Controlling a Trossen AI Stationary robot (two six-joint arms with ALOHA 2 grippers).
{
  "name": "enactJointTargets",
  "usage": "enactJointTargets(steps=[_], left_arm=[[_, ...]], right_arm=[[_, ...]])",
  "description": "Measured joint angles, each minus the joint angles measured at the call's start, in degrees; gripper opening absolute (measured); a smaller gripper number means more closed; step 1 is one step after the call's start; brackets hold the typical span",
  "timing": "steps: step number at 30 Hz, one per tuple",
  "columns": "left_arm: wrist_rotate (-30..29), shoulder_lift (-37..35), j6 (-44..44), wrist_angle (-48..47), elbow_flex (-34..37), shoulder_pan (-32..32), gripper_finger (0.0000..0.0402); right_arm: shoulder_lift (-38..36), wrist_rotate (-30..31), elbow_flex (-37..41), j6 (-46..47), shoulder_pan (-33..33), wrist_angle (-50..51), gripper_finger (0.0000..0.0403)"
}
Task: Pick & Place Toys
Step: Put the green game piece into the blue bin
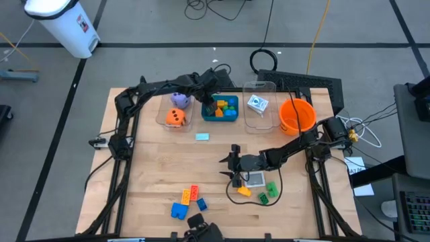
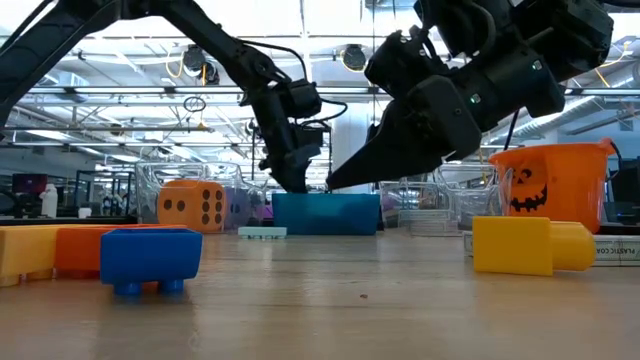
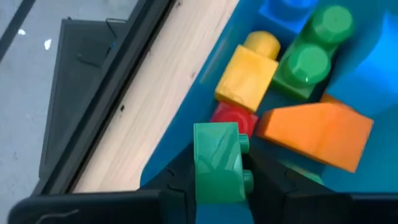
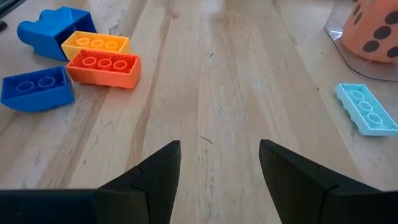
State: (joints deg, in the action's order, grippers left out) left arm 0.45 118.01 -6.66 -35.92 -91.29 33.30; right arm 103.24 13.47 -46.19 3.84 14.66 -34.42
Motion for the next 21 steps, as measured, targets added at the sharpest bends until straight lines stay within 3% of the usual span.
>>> enactJointTargets(steps=[6, 21], left_arm=[[0.0, 0.2, 0.8, 0.0, 0.0, 0.1, 0.0142], [-0.5, -1.1, -0.8, -0.3, -1.9, 0.2, 0.0174]], right_arm=[[0.0, 0.0, 0.0, 0.0, 0.0, 0.0, 0.021], [0.0, 0.0, 0.0, 0.0, 0.0, 0.0, 0.021]])
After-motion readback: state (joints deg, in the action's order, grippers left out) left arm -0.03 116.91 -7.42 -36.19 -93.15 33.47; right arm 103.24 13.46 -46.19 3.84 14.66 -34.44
